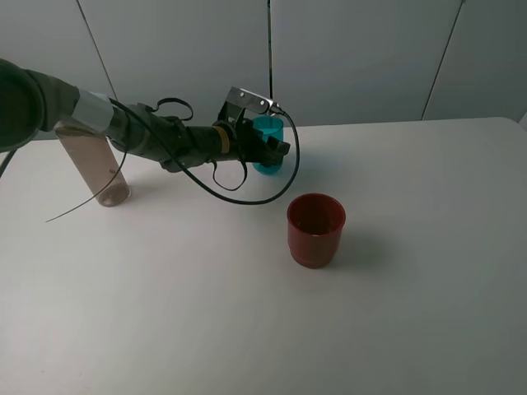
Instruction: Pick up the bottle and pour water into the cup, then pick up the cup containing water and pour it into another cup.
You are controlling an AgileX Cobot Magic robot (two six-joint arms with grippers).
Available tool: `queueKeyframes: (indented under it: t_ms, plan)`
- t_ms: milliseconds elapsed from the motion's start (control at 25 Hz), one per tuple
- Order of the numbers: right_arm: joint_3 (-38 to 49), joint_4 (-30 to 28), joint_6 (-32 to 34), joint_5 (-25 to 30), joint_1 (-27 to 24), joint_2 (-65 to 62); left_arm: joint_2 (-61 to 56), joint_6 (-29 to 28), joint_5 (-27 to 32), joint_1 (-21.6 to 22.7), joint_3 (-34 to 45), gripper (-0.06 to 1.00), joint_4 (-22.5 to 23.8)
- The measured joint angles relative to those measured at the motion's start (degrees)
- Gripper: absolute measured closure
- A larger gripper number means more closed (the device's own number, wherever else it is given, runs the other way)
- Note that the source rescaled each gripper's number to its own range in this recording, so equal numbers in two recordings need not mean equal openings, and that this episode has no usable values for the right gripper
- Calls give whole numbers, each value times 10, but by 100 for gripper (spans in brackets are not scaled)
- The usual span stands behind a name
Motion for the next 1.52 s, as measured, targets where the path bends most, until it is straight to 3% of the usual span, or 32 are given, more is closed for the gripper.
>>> queueKeyframes:
  t_ms: [280,320,360,440,520,720,880,1200,1520]
  plan:
    - [0,0,-3,0,0,0,0,2,-10,0,0,84,37]
    - [0,0,-3,0,0,0,0,2,-10,0,0,70,41]
    - [0,0,-3,0,0,0,0,2,-10,0,0,28,43]
    - [0,0,-3,0,0,0,0,3,-10,0,0,7,51]
    - [0,0,-3,0,0,0,0,4,-10,0,0,1,53]
    - [0,0,-3,0,0,0,-2,1,-6,0,0,0,66]
    - [0,0,-3,0,0,0,-24,-48,23,0,0,0,118]
    - [0,0,0,0,0,0,-76,-285,61,0,0,0,351]
    - [0,0,0,0,0,0,-125,-514,62,0,1,0,568]
